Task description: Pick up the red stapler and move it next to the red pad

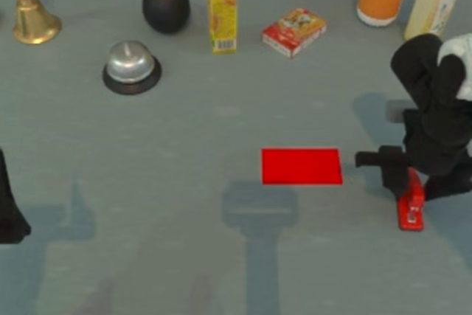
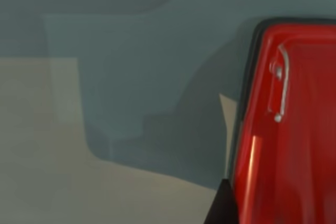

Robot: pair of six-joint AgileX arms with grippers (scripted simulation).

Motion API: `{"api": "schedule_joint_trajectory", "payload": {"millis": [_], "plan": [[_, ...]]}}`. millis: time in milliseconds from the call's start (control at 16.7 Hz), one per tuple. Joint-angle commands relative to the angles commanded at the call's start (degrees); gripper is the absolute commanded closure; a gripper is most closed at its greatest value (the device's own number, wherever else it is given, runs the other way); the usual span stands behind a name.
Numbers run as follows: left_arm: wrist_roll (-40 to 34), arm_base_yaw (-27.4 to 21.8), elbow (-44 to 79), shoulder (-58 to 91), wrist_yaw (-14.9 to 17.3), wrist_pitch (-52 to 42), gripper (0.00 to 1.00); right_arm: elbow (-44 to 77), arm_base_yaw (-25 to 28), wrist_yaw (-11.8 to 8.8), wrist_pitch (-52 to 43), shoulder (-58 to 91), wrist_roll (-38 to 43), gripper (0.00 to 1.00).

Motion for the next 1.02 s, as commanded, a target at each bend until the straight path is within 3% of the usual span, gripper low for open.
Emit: {"api": "schedule_joint_trajectory", "payload": {"millis": [420,1020], "plan": [[0.0,0.0,0.0,0.0,0.0,0.0,0.0,0.8,-0.1,0.0,-0.9,-0.4,0.0,1.0],[0.0,0.0,0.0,0.0,0.0,0.0,0.0,13.6,0.2,0.0,-21.5,-7.9,-0.3,1.0]]}}
